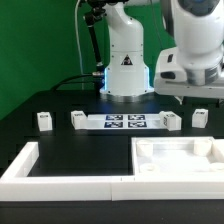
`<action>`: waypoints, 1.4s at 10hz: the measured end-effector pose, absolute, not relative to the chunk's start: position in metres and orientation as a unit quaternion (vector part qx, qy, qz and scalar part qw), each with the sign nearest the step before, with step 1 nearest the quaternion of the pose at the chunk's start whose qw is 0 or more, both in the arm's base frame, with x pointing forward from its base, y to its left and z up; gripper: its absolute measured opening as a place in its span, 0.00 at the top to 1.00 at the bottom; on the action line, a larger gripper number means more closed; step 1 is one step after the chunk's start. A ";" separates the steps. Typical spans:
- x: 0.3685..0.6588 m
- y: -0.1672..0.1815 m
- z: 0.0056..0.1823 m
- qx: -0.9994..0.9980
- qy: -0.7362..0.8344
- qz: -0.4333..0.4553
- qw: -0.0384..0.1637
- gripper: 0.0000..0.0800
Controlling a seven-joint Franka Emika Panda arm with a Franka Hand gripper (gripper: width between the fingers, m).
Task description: Assemble square table
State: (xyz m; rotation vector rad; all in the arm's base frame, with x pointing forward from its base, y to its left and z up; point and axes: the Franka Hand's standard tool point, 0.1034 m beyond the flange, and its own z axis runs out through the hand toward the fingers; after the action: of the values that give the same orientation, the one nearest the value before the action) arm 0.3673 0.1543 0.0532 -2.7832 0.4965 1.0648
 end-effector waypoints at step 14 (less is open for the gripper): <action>0.324 0.166 0.007 -0.866 0.183 0.459 0.073 0.35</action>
Offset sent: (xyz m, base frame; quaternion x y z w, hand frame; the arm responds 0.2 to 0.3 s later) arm -0.0291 0.0258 -0.0322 0.0773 -0.0220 0.0465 0.9957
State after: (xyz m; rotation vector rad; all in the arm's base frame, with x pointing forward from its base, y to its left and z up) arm 0.3238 0.1665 0.0066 -2.6007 0.5504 1.3795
